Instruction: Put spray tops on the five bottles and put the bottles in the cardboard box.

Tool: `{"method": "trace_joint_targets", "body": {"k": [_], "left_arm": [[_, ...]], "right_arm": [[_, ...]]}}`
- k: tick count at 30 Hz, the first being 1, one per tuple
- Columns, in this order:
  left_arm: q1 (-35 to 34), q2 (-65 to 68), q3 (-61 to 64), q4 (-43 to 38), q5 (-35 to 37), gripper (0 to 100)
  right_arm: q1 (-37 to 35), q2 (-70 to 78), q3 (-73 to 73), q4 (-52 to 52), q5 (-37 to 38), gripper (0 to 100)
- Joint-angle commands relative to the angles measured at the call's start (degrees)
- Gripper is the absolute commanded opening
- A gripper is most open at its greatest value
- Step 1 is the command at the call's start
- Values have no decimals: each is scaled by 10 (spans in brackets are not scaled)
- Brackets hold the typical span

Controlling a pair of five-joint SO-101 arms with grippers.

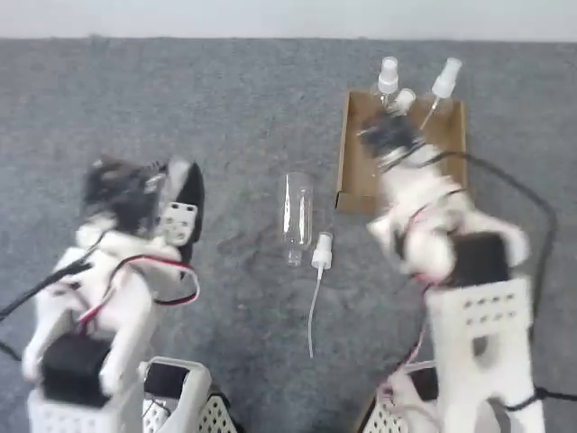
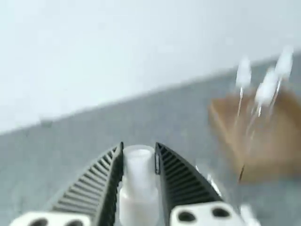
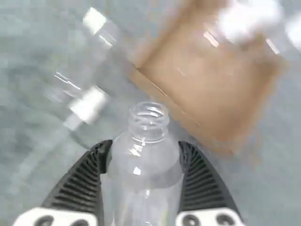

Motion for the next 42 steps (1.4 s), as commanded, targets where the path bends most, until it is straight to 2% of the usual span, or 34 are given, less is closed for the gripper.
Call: {"method": "trace_joint_targets", "body": {"k": [1,4,7,14,20,27,36,42], "left_arm": [[-3,-10,-116,3,55,11],[0,-10,-161,-8,76,11],[-1,-11,-166,-49,97,11],[3,-10,-138,-120,180,11],[3,-11,-69,-176,228,11],[3,-11,-34,-197,228,11],[3,-11,59,-275,236,11],[4,-14,73,-268,248,11]], "right_arm": [[-101,-47,70,-106,-65,6],[-154,-51,144,-200,-86,6],[-195,-57,202,-260,-74,6],[-267,-58,260,-305,-28,6],[-311,-58,312,-458,-133,6],[-312,-58,386,-587,-142,6],[-334,-95,412,-601,-142,6],[-332,-122,429,-601,-142,6]]}}
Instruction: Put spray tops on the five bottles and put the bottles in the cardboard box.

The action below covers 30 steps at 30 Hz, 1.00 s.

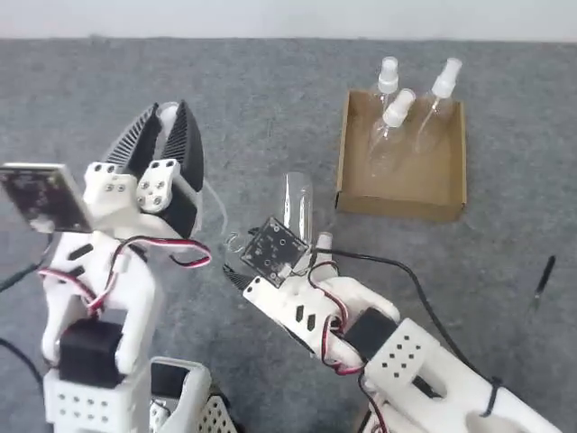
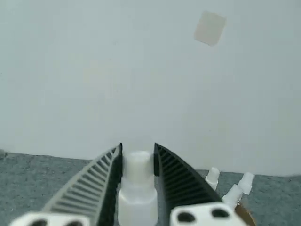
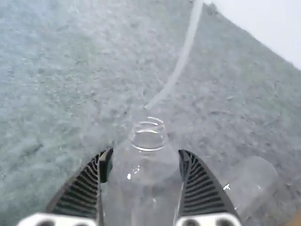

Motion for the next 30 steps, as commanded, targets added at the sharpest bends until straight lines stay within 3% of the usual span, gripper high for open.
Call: {"method": "trace_joint_targets", "body": {"k": [1,18,27,30], "left_arm": [[3,-13,-7,-2,29,11],[3,-14,-69,67,34,11],[40,-11,-47,62,33,11],[40,-10,-43,27,33,11]], "right_arm": [[-3,-29,-6,-15,-4,6],[-3,-28,-4,-14,-5,6],[-3,-28,-4,-14,-5,6],[-3,-29,-2,-14,-5,6]]}}
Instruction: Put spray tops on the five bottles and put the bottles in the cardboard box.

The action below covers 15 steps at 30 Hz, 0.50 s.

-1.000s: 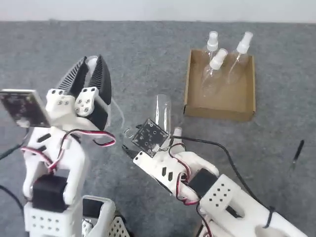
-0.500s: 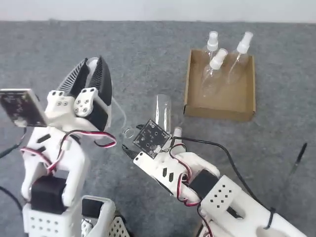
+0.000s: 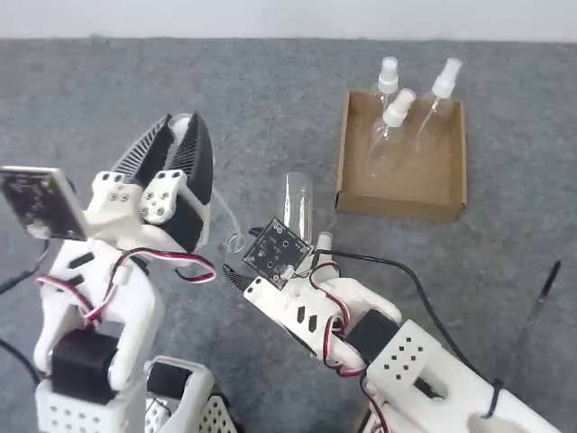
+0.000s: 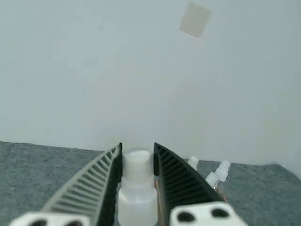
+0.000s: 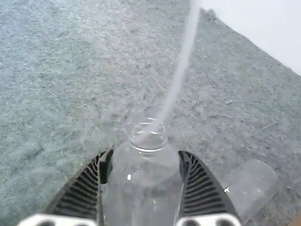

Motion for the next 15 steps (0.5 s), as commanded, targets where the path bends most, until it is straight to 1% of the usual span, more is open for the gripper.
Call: {"method": "trace_joint_targets", "body": {"k": [1,9,15], "left_arm": [[4,-4,-2,-47,2,11],[4,-4,3,-62,-22,11],[4,-8,68,-74,-22,11]], "right_arm": [[-3,-27,0,-14,-5,6],[-3,-29,4,-14,-5,6],[-3,-29,4,-14,-5,6]]}}
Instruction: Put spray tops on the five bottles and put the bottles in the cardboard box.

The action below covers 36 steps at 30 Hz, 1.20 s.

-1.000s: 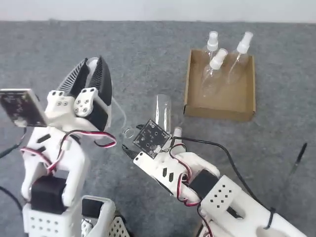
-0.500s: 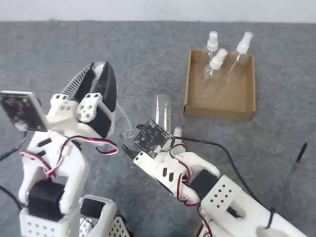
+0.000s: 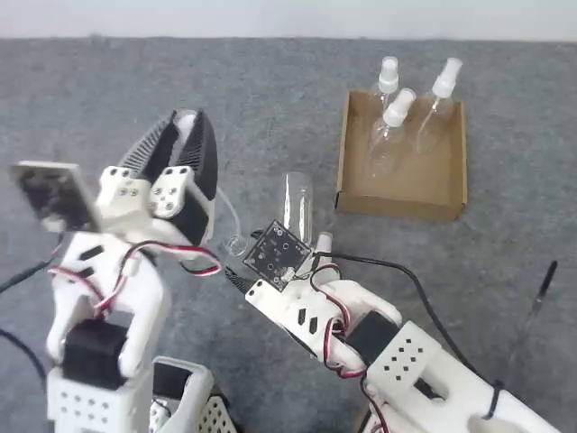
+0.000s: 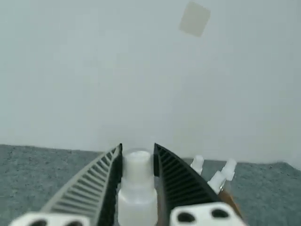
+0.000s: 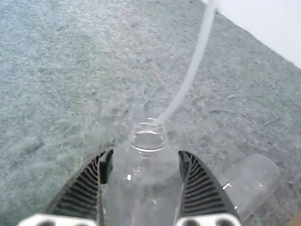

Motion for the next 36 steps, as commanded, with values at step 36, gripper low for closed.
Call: {"method": "trace_joint_targets", "body": {"k": [36], "left_arm": [[110,-8,71,97,-85,116]], "right_arm": [[72,-175,110,-135,-61,6]]}}
